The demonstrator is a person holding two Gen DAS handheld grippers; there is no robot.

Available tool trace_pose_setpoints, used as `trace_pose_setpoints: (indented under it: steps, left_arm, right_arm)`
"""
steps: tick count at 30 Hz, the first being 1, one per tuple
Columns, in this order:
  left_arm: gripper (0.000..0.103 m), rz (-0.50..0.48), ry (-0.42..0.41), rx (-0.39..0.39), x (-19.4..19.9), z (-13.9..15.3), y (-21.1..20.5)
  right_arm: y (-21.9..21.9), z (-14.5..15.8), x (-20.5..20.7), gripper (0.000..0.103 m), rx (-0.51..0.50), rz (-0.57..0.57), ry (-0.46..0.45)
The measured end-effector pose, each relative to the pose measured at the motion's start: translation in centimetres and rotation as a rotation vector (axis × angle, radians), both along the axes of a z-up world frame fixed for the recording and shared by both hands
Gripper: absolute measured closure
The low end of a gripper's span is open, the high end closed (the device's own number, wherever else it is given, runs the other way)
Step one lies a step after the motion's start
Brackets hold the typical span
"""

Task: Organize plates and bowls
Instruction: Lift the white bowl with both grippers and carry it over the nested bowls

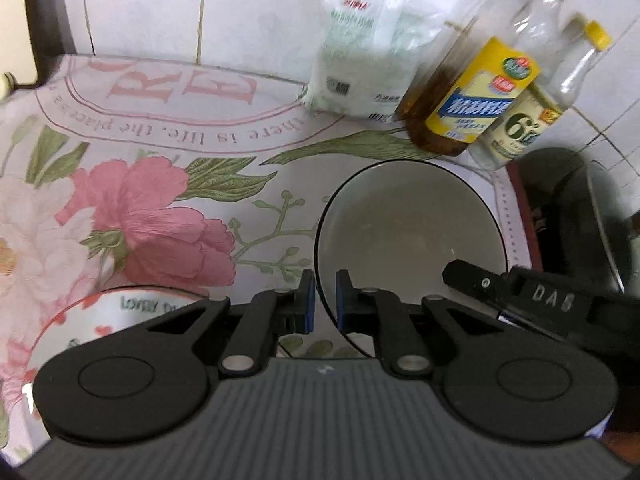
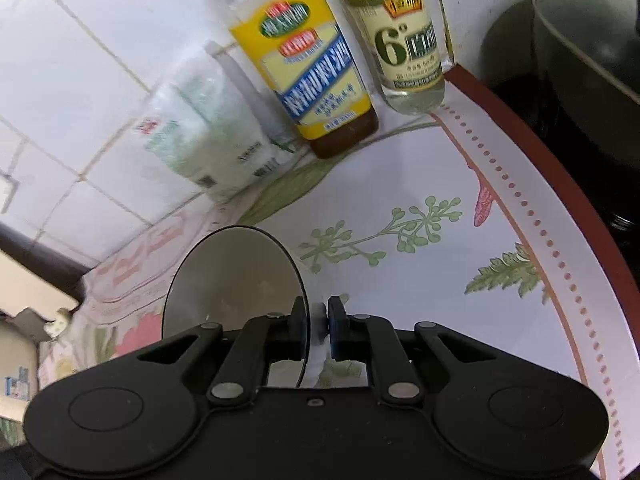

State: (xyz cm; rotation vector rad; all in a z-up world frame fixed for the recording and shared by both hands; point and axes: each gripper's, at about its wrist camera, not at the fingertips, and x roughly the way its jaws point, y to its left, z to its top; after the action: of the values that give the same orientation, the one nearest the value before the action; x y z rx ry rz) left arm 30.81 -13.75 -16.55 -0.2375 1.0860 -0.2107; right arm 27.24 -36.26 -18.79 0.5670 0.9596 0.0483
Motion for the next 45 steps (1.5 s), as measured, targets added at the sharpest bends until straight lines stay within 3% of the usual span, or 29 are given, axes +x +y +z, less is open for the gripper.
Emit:
trace_pose_setpoints:
  steps: [11,17,25,29,38,45]
  left_arm:
    - [0.094,-0.067,-0.046,-0.032,-6.3,5.7,0.1]
    - [0.094,-0.095,-0.039,-0.080,-10.2,6.8,-0.5]
    - [0.094,-0.110,-0.007,-0.091,-12.8,5.1,-1.3]
    - [0.094,-0.101,0.011,-0.081,-13.1,3.7,-1.5]
    - [0.094,-0.058,0.104,-0.140,-13.1,1.3,-1.2]
    - [0.094,-0.088,0.129,-0.085,-12.8,0.4,-2.1]
  right_arm:
    - [-0.3,5.5,-8.0,0.088,-0.089,0.038,-0.151]
    - [-1.1,7.2,-12.5,0.088,-0.189,0.087,-0.227]
    - [-1.5,6.0,-15.6,0.087,-0.257,0.119,-0.254]
    - [-1.8,4.0,-16.2,0.087,-0.228,0.116,-0.245]
    - [0.6,3.6,-17.3,0.087,-0.461,0.187,-0.318]
    - [1.5,3.0,-16.8,0.088,-0.541,0.191,-0.288]
